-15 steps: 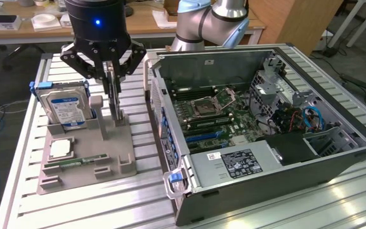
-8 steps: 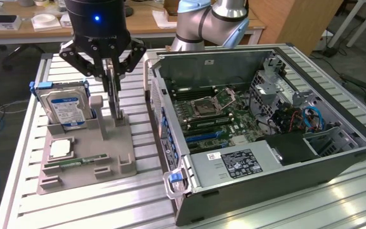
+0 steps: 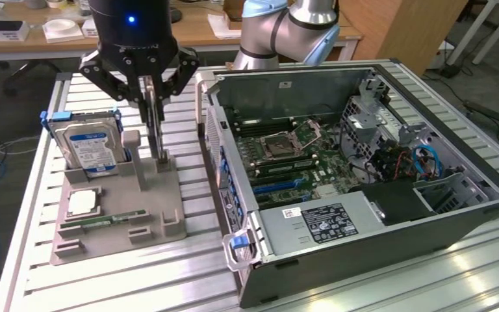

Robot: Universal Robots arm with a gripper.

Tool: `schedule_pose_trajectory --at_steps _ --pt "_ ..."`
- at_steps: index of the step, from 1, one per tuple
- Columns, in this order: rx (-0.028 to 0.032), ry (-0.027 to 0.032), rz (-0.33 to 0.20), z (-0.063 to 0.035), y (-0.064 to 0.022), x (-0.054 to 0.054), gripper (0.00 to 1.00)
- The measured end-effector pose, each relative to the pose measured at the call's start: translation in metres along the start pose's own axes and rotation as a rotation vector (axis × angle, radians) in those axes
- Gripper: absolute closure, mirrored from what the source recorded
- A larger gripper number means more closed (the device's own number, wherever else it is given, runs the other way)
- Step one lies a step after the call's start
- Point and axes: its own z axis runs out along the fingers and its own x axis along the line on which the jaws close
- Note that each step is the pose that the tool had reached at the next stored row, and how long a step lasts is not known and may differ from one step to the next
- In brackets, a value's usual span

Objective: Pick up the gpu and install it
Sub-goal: 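Pick up the gpu and move the gpu toward the slot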

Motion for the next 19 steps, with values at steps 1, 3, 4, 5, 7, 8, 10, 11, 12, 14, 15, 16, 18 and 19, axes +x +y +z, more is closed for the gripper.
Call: schedule_pose_trajectory --at_steps 1,3,4,5,7,8,10,11,12,14,15,16,18,19 --pt "0.0000 0.0000 0.000 -0.0007 0.0000 0.0000 0.73" --pt "0.0000 0.0000 0.000 -0.0022 0.0001 -0.0001 0.73" --pt "-0.0001 0.0000 0.000 -0.0030 0.0002 -0.0001 0.73" --pt "0.0000 0.0000 0.000 -0.0037 0.0002 -0.0001 0.73" --pt "-0.0001 -0.0001 0.000 -0.0051 0.0003 -0.0001 0.73" --pt "-0.0001 -0.0001 0.000 -0.0057 0.0003 -0.0001 0.73" --pt "-0.0001 0.0000 0.000 -0.0069 0.0004 -0.0001 0.73" --pt "-0.0001 0.0000 0.000 -0.0074 0.0005 -0.0001 0.73" --pt "-0.0001 -0.0001 0.000 -0.0079 0.0005 -0.0001 0.73" --pt "-0.0002 -0.0002 0.000 -0.0084 0.0006 -0.0001 0.73" --pt "0.0000 -0.0002 0.000 -0.0084 0.0005 -0.0002 0.73" --pt "0.0005 -0.0001 0.000 -0.0085 0.0005 -0.0002 0.73" --pt "0.0025 0.0000 0.000 -0.0086 0.0005 -0.0002 0.73" --pt "0.0047 0.0001 0.000 -0.0087 0.0006 -0.0002 0.73"
